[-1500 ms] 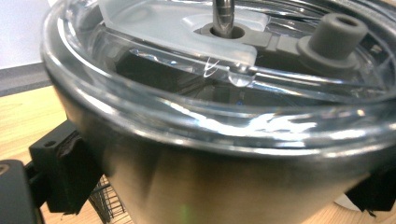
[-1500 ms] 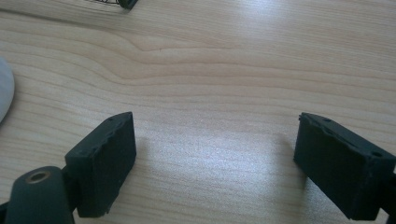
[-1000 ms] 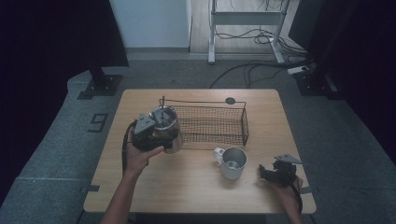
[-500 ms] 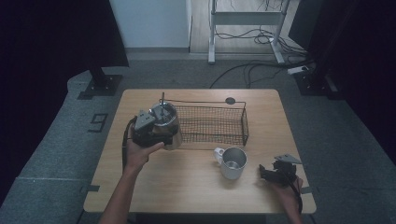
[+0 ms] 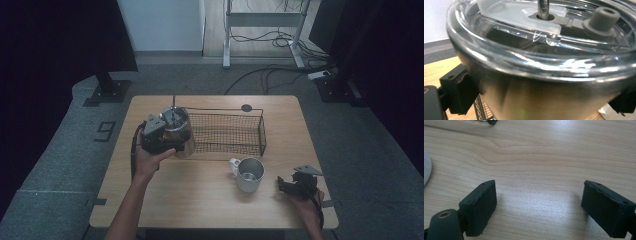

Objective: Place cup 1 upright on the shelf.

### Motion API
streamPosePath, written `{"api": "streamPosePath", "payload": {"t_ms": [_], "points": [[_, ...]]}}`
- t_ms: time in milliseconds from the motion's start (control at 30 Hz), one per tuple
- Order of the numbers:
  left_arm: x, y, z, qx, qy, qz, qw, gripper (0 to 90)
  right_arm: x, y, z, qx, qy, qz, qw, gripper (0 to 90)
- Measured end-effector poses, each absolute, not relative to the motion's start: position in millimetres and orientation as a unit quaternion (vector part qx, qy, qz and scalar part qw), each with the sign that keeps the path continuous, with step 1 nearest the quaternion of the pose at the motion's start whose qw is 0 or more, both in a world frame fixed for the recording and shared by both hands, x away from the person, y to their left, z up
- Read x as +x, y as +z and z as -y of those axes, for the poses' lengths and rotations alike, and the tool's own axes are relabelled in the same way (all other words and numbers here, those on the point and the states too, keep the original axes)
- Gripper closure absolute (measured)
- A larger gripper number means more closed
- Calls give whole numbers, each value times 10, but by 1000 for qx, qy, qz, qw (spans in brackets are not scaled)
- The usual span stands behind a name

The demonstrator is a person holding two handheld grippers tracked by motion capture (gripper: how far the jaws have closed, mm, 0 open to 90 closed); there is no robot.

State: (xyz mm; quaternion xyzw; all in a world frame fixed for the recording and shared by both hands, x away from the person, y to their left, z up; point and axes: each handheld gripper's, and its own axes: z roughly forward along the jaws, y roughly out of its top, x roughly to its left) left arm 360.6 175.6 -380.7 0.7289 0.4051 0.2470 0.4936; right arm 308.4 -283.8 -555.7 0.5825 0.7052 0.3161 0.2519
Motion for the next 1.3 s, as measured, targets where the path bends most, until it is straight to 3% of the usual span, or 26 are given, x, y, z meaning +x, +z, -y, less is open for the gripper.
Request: {"api": "streamPosePath", "payload": {"t_ms": [1300], "points": [[3869,-3762,-1714,726,254,-412,488,42,3083,-5554,2843,582,314,-707,252,130]]}}
